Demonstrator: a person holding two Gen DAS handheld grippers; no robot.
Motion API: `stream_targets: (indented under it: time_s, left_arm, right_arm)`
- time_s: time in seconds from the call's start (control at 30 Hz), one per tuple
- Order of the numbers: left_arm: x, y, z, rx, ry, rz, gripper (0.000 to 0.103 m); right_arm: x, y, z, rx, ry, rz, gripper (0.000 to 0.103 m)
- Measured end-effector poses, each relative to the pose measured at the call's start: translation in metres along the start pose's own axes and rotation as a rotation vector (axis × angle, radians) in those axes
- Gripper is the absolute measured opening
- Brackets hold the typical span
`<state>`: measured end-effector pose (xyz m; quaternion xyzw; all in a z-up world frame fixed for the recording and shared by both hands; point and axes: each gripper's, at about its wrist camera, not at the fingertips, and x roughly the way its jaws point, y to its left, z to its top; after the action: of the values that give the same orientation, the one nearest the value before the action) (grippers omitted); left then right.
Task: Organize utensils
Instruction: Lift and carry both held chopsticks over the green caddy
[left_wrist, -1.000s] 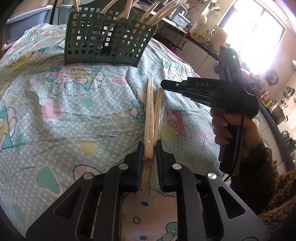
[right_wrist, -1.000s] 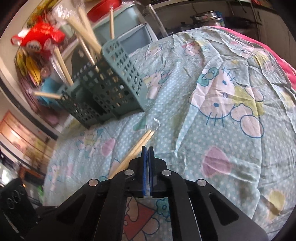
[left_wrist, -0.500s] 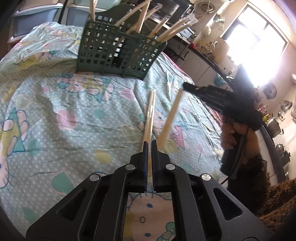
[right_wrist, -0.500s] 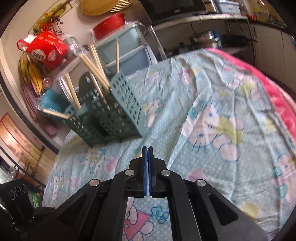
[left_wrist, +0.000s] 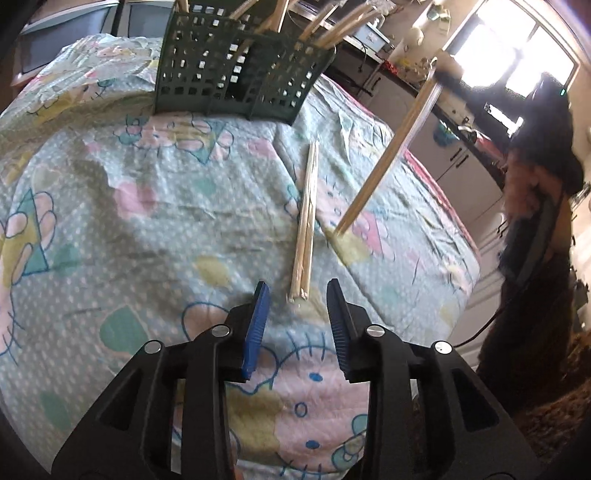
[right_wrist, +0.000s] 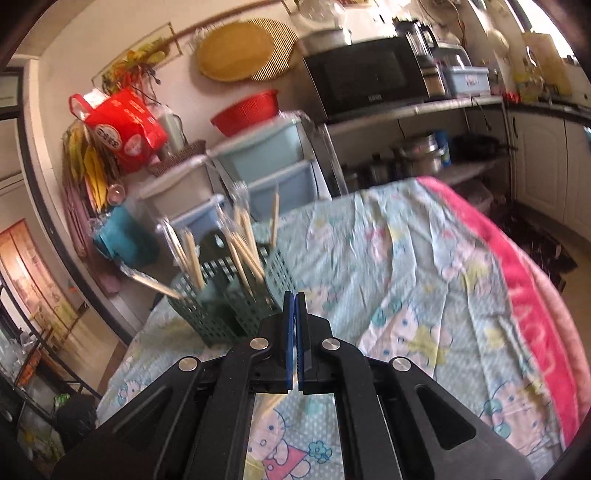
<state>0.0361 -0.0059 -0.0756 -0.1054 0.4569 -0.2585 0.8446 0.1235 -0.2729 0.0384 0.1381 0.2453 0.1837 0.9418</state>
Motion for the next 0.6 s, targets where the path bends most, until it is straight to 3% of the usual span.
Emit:
stream_targets:
  time_s: [0.1,0.13,0.17,0.33,0.6]
  left_arm:
    - [0.002,-0.003,-0.001,0.022,-0.003,0.021,0.027]
    - [0.003,-0.004,0.000,0.033,-0.002,0.033,0.022]
    - [0.003,-0.007,0.000,0.052,-0.004,0.061,0.006]
    - [0.000,-0.013,0.006,0.069,-0.020,0.055,0.002]
    - [-0.047,-0.026,0.043,0.107,-0.180,0.042,0.000]
  right_arm:
    - [-0.008,0.004,0.009,-0.018,-0.032,0.010,0.001]
    - [-0.010,0.005,0.011,-0.023,-0.040,0.013,0.001]
    - [-0.012,0.006,0.014,-0.028,-0.047,0.017,0.001]
    - [-0.020,0.015,0.023,-0.048,-0.077,0.039,0.001]
    - [-0.033,0.039,0.041,-0.098,-0.139,0.083,0.001]
